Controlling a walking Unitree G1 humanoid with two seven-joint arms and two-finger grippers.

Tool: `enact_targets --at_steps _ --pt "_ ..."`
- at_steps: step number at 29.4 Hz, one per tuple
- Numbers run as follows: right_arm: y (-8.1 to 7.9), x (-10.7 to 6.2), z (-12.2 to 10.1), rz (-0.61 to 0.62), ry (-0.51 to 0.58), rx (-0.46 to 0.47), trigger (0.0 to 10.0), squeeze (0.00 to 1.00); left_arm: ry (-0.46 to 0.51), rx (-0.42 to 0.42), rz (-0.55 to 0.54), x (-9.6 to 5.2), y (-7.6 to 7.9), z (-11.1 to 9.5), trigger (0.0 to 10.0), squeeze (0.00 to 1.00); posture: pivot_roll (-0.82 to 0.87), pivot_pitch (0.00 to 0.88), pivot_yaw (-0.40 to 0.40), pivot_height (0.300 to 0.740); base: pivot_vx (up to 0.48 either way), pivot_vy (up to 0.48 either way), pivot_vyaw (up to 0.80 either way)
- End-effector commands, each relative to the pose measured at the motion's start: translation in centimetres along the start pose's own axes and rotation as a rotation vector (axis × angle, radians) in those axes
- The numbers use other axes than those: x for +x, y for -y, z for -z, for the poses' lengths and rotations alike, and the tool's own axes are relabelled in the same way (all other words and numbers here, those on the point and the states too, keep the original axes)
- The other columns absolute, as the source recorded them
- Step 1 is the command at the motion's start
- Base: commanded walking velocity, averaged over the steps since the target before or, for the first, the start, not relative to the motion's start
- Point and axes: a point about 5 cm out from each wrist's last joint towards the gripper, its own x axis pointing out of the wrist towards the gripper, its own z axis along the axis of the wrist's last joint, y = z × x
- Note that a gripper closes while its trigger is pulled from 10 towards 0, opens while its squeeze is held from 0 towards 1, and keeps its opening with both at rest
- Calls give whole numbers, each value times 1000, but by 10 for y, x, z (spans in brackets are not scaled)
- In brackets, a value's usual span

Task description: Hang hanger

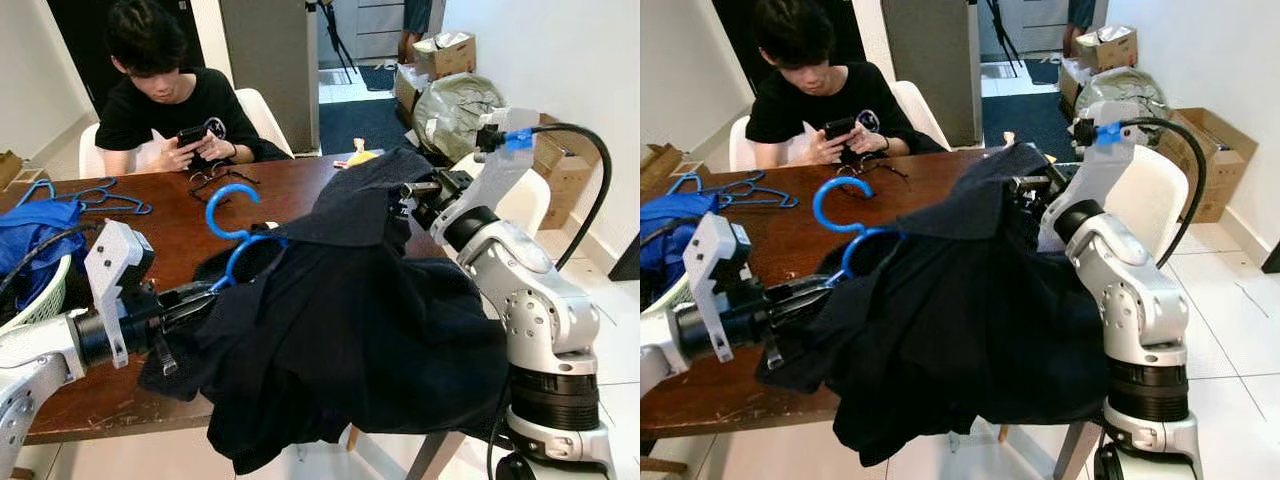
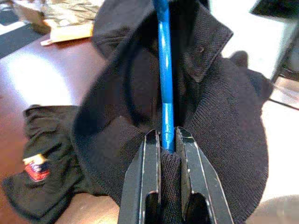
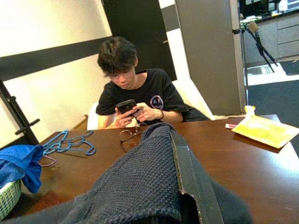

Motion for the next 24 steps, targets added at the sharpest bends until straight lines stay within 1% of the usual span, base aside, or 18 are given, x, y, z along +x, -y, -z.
enact_targets --at_steps 1,2,3,4,5,7,8,9,11,13,15,18,20,23,24 --pt "8 0 -9 56 37 -19 0 0 -37 3 91 -8 10 -9 10000 0 62 10 38 735 0 0 0" --pt "8 1 -8 57 29 -21 0 0 -30 7 149 -7 18 -15 10000 0 62 10 38 735 0 0 0" --pt "8 1 -8 57 29 -21 0 0 -30 7 149 -7 18 -15 10000 0 62 10 38 735 0 0 0" --pt "8 2 -7 57 25 -20 0 0 -29 19 183 -7 21 -18 10000 0 62 10 38 735 0 0 0" --pt "7 2 -3 46 -1 -28 0 0 21 42 236 -4 26 -32 10000 0 59 9 36 735 0 0 0" --pt "7 2 -3 46 -1 -28 0 0 21 42 236 -4 26 -32 10000 0 59 9 36 735 0 0 0" --pt "4 2 2 32 -35 -37 0 0 68 81 268 -2 27 -45 10000 0 55 7 39 735 0 0 0" --pt "4 2 2 32 -35 -37 0 0 68 81 268 -2 27 -45 10000 0 55 7 39 735 0 0 0" --pt "1 1 10 10 -86 -48 0 0 126 131 299 -1 28 -62 10000 0 52 4 40 735 0 0 0" --pt "0 1 13 3 -100 -50 0 0 135 142 299 -1 28 -65 10000 0 52 4 40 735 0 0 0" --pt "-1 -2 23 -15 -170 -66 0 0 157 179 293 -4 24 -75 10000 0 49 1 42 735 0 0 0" --pt "-1 -3 27 -20 -196 -74 0 0 166 195 287 -6 23 -80 10000 0 49 0 41 735 0 0 0" --pt "-3 -6 36 -51 -255 -80 0 0 211 233 262 -13 17 -94 10000 0 49 0 42 735 0 0 0" --pt "-5 -7 40 -71 -278 -80 0 0 234 248 249 -15 15 -100 10000 0 49 0 42 735 0 0 0" --pt "-8 -8 44 -97 -304 -79 0 0 261 259 234 -17 13 -106 10000 0 49 0 42 735 0 0 0"
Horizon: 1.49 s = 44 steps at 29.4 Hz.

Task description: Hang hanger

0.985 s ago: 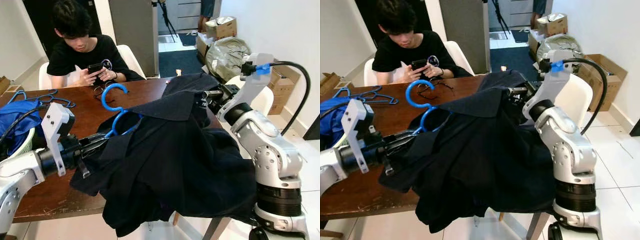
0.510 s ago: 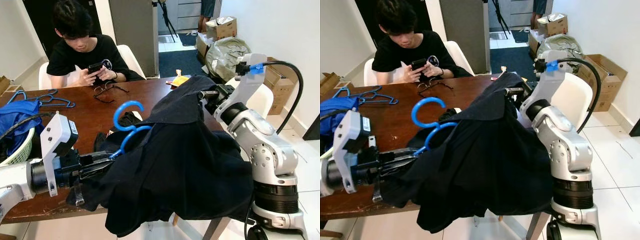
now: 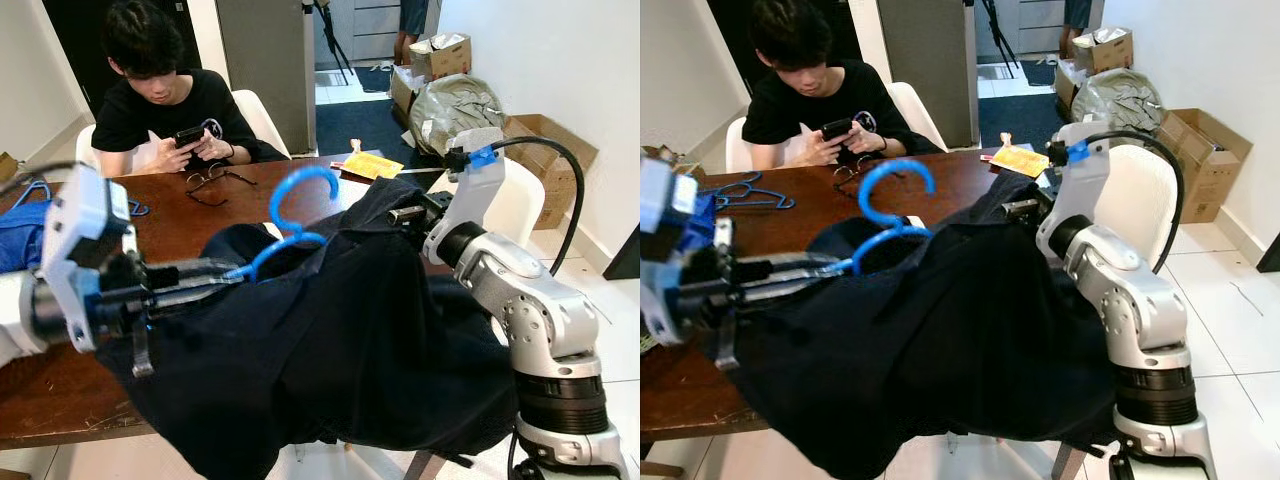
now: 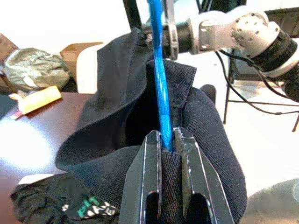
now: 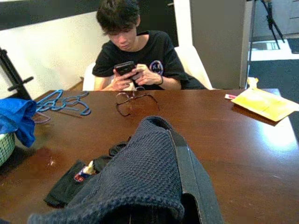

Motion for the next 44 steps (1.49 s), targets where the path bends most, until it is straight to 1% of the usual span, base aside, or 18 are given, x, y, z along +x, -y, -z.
enact_targets --at_steps 1,6,10,16,20,27,29,30,31,32,33,34,35,37,39,41,43,44 --pt "-8 2 23 -41 -114 7 0 0 110 94 30 -3 1 -26 10000 0 49 0 42 735 0 0 0" --pt "-19 -1 35 -122 -196 3 0 0 149 138 -75 -9 -11 -37 10000 0 49 0 43 735 0 0 0" --pt "-20 -2 37 -135 -210 2 0 0 153 142 -99 -12 -13 -38 10000 0 49 0 43 735 0 0 0" --pt "6 -1 24 38 -135 11 0 0 86 123 -157 -25 -16 -29 10000 0 44 0 47 735 0 0 0" --pt "10 -1 21 61 -118 13 0 0 68 114 -165 -27 -16 -25 10000 0 46 0 46 735 0 0 0" --pt "23 -2 12 175 -45 27 0 0 -21 96 -229 -37 -18 -8 10000 0 48 0 44 735 0 0 0" --pt "37 -5 5 275 5 41 0 0 -52 134 -377 -48 -32 -1 10000 0 52 2 45 735 0 0 0" --pt "37 -5 5 275 5 41 0 0 -52 134 -377 -48 -32 -1 10000 0 52 2 45 735 0 0 0" --pt "43 -6 1 319 31 48 0 0 -51 152 -466 -55 -40 3 10000 0 52 2 45 735 0 0 0" --pt "51 -8 -4 377 74 61 0 0 -17 172 -630 -66 -55 7 10000 0 52 2 45 735 0 0 0" --pt "51 -8 -4 377 74 61 0 0 -17 172 -630 -66 -55 7 10000 0 52 2 45 735 0 0 0" --pt "53 -9 -7 395 95 66 0 0 13 171 -709 -72 -61 10 10000 0 57 2 41 735 0 0 0" --pt "53 -9 -7 395 95 66 0 0 13 171 -709 -72 -61 10 10000 0 57 2 41 735 0 0 0" --pt "55 -9 -10 414 123 72 0 0 47 169 -838 -80 -71 16 10000 0 56 2 41 735 0 0 0" --pt "55 -9 -10 414 123 72 0 0 47 169 -838 -80 -71 16 10000 0 56 2 41 735 0 0 0" --pt "50 -6 -8 398 117 71 0 0 100 145 -1007 -91 -80 33 10000 0 57 3 41 735 0 0 0" --pt "50 -6 -8 398 117 71 0 0 100 145 -1007 -91 -80 33 10000 0 57 3 41 735 0 0 0" --pt "45 -4 -4 379 93 63 0 0 138 101 -1074 -93 -82 43 10000 0 57 3 41 735 0 0 0"
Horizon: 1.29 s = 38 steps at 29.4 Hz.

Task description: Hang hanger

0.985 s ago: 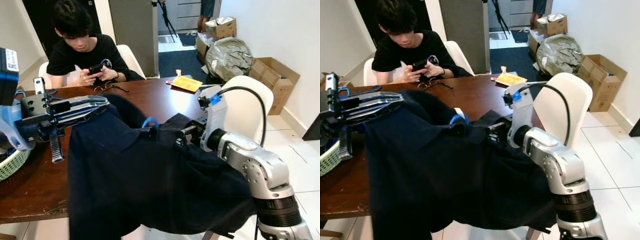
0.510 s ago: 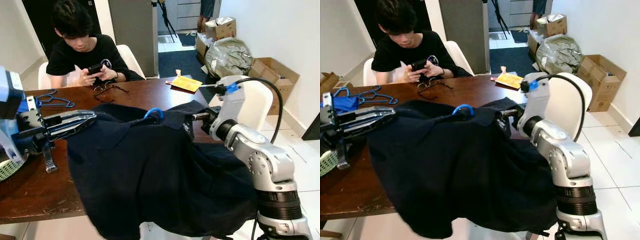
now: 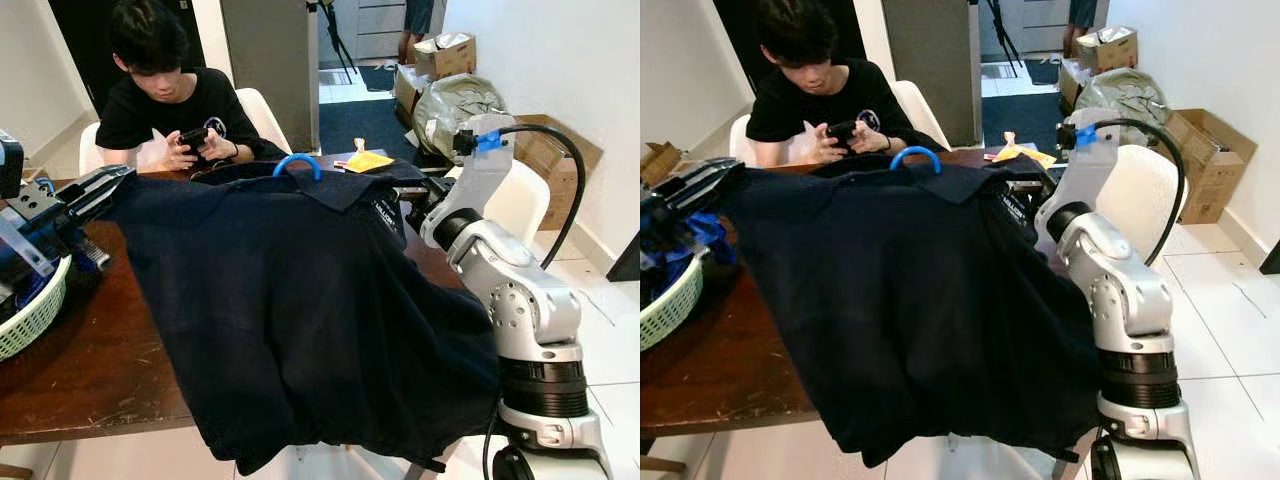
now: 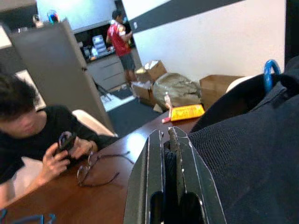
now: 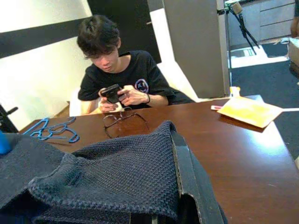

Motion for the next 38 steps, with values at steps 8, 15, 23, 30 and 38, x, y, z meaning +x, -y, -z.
enact_targets --at_steps 8,15,23,30,38 --pt "5 -9 44 81 -205 -45 0 0 258 -434 -249 0 -6 23 10000 0 56 4 35 735 0 0 0" --pt "-8 -5 48 47 -195 15 0 0 303 -596 -189 21 13 37 10000 0 56 5 39 735 0 0 0" --pt "-30 -1 52 -70 -217 -43 7843 0 109 -537 21 38 66 67 10000 0 41 6 43 735 0 0 0" --pt "-42 -8 59 -188 -269 -101 10000 1000 -14 -405 26 30 66 81 10000 0 44 7 45 735 0 0 0" --pt "-31 -25 65 -343 -368 -281 10000 1000 -29 -346 50 16 57 75 10000 0 44 4 38 735 0 0 0"
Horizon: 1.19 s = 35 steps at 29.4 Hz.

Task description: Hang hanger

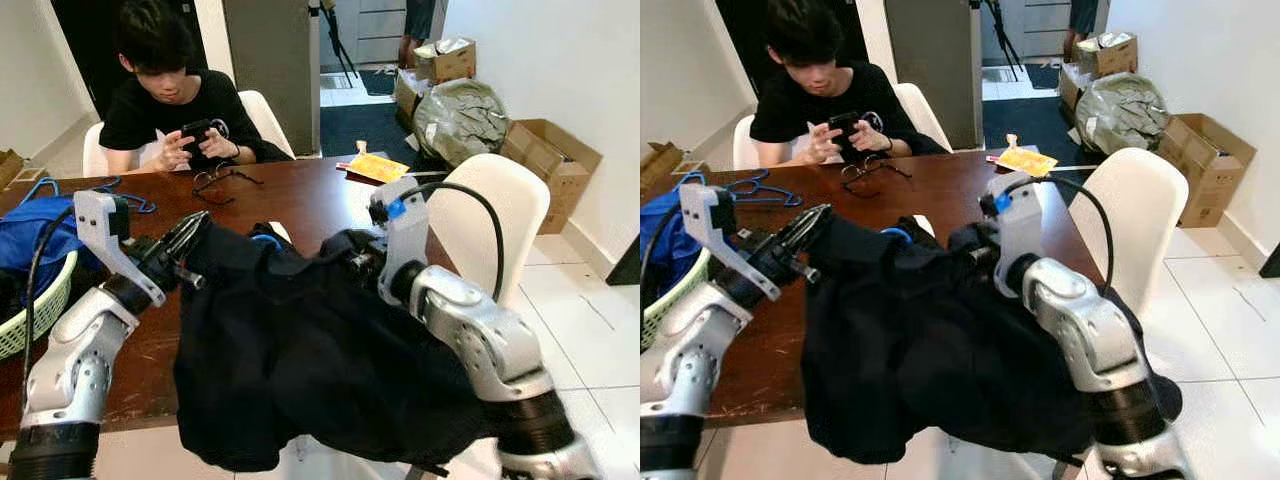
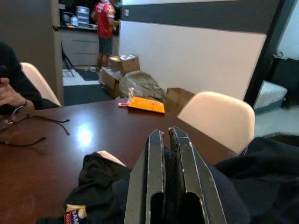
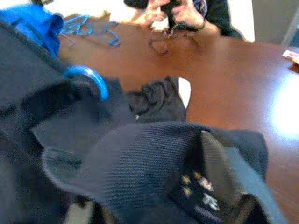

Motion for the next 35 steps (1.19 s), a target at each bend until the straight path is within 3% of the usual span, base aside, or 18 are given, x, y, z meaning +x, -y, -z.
enact_targets --at_steps 1,4,6,8,12,16,19,22,23,24,25,26,28,30,31,32,34,35 --pt "-3 -3 2 -38 -16 -36 10000 1000 -9 46 3 -6 -5 -6 10000 0 44 4 38 735 0 0 0" --pt "6 -11 10 -44 -86 -119 10000 1000 -38 81 14 -15 -8 -9 10000 0 37 1 38 735 0 0 0" --pt "20 -26 21 -65 -185 -213 10000 1000 -152 175 -24 -38 -20 -10 10000 0 40 3 36 735 0 0 0" --pt "22 -32 24 -90 -208 -226 10000 1000 -226 221 -49 -52 -25 -11 10000 0 47 6 31 735 0 0 0" --pt "22 -33 23 -97 -209 -226 10000 1000 -238 229 -48 -54 -26 -11 10000 0 47 6 31 735 0 0 0" --pt "16 -44 22 -241 -209 -271 10000 1000 -254 248 -40 -63 -24 -14 10000 0 61 6 22 735 0 0 0" --pt "7 -64 -5 -464 -40 -220 10000 1000 -198 230 87 -61 -8 -24 10000 0 72 1 10 735 0 0 0" --pt "6 -67 -14 -495 23 -201 10000 1000 -185 223 124 -59 -3 -25 10000 0 70 0 8 735 0 0 0" --pt "7 -69 -27 -510 109 -172 10000 847 -179 219 166 -58 2 -25 10000 0 66 0 9 735 0 0 0" --pt "8 -67 -37 -496 184 -148 10000 306 -185 218 207 -57 7 -23 10000 0 61 0 11 735 0 0 0" --pt "10 -61 -44 -462 235 -127 10000 0 -200 234 246 -57 12 -20 10000 0 58 0 11 735 0 0 0" --pt "10 -61 -44 -462 235 -127 10000 0 -200 234 246 -57 12 -20 10000 0 58 0 11 735 0 0 0" --pt "10 -43 -52 -371 281 -48 10000 0 -232 271 312 -56 21 -13 10000 0 53 0 12 735 0 0 0" --pt "10 -43 -52 -371 281 -48 10000 0 -232 271 312 -56 21 -13 10000 0 53 0 12 735 0 0 0" --pt "8 -28 -51 -321 276 25 10000 0 -240 283 343 -53 26 -10 10000 0 51 0 8 735 0 0 0" --pt "8 -28 -51 -321 276 25 10000 0 -240 283 343 -53 26 -10 10000 0 51 0 8 735 0 0 0" --pt "-9 9 -33 -286 160 79 10000 0 -267 314 434 -44 43 1 10000 0 60 0 -3 735 0 0 0" --pt "-9 9 -33 -286 160 79 10000 0 -267 314 434 -44 43 1 10000 0 60 0 -3 735 0 0 0"
